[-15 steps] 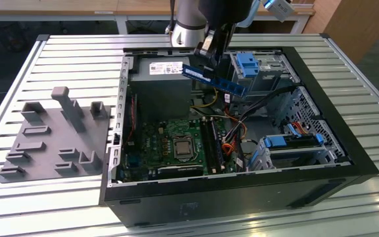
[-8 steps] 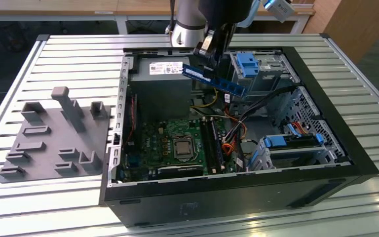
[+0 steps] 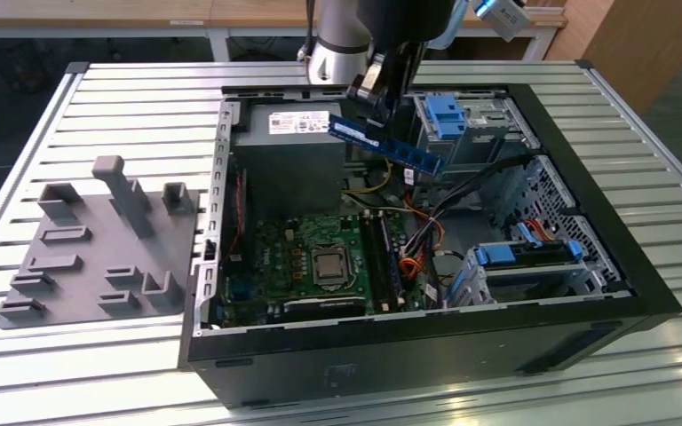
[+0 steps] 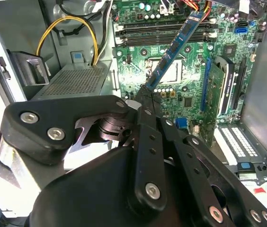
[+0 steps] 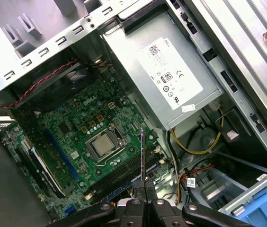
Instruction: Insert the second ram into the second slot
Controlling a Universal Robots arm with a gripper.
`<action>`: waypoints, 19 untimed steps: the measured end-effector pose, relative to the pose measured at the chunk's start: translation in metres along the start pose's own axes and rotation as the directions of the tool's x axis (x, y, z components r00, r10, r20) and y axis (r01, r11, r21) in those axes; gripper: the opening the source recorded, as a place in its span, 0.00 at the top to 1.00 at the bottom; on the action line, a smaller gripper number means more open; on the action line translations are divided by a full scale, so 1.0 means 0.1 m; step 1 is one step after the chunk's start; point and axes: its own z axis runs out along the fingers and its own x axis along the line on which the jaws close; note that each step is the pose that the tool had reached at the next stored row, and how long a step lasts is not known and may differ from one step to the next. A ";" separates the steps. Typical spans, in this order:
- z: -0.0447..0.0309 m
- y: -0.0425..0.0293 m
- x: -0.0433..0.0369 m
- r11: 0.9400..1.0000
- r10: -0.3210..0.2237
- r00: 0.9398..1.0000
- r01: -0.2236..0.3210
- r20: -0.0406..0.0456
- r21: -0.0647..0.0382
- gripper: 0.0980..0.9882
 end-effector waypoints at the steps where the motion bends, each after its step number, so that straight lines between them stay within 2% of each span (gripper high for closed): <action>1: 0.000 0.000 0.000 1.000 0.002 1.000 -0.002 0.000 0.000 0.98; 19: 0.000 0.000 0.000 0.999 0.041 0.999 -0.041 0.002 0.000 0.98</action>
